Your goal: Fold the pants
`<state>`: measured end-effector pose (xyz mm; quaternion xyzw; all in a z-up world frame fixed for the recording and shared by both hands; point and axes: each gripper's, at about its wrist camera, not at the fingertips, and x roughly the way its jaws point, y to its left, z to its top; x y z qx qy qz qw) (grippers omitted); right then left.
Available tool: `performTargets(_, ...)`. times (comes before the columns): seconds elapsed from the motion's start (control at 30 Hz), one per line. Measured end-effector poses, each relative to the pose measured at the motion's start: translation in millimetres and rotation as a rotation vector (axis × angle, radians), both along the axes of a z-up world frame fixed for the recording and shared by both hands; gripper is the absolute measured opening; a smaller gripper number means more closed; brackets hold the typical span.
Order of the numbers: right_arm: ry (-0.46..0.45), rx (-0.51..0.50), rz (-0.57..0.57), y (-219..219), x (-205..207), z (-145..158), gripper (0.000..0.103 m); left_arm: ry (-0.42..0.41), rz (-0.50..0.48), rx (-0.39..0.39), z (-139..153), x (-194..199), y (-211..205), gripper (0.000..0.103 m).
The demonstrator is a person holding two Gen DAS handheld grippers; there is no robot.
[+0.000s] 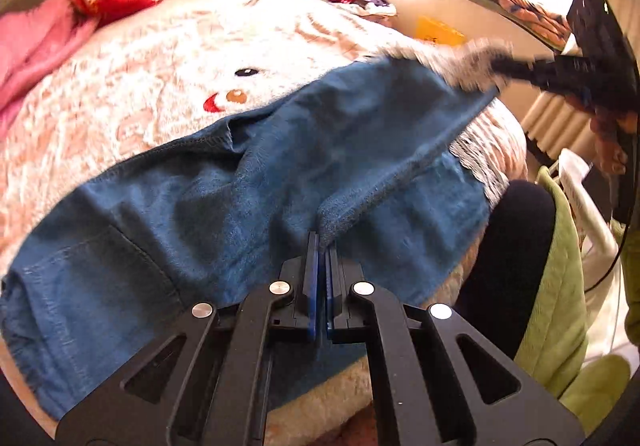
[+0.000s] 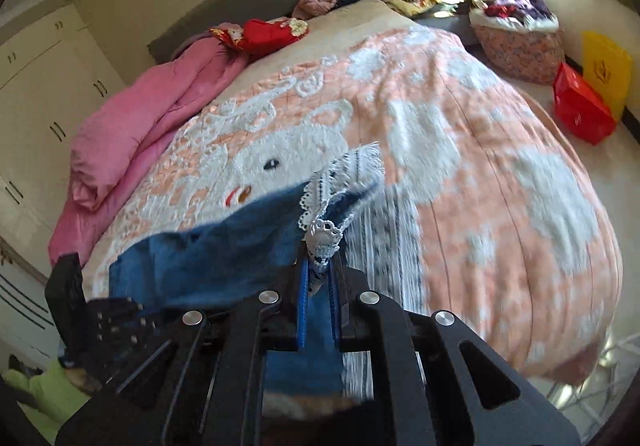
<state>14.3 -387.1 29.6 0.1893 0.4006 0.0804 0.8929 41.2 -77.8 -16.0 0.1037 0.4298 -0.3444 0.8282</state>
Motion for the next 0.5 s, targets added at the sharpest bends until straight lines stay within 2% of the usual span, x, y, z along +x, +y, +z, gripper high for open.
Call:
performTargets(0.1,0.053,0.038,-0.036,-7.4,-27.2,-24.2,0.008,-0.01,-0.042,0.012,-2.9,-9.3,-3.6,0.0)
performTargets(0.27,0.17,0.106,-0.081,-12.4,-48.1,-67.4,0.008,-0.01,-0.08,0.075,-15.7,-20.6,-13.8,0.0)
performTargets(0.37,0.185,0.124,-0.103,-14.1,-56.3,-77.4,0.008,-0.003,-0.091,0.096,-21.2,-24.3,-14.8,0.0)
performTargets(0.5,0.198,0.1,-0.123,-15.4,-54.8,-82.6,0.008,0.01,-0.102,0.114,-26.9,-26.8,-18.1,0.0)
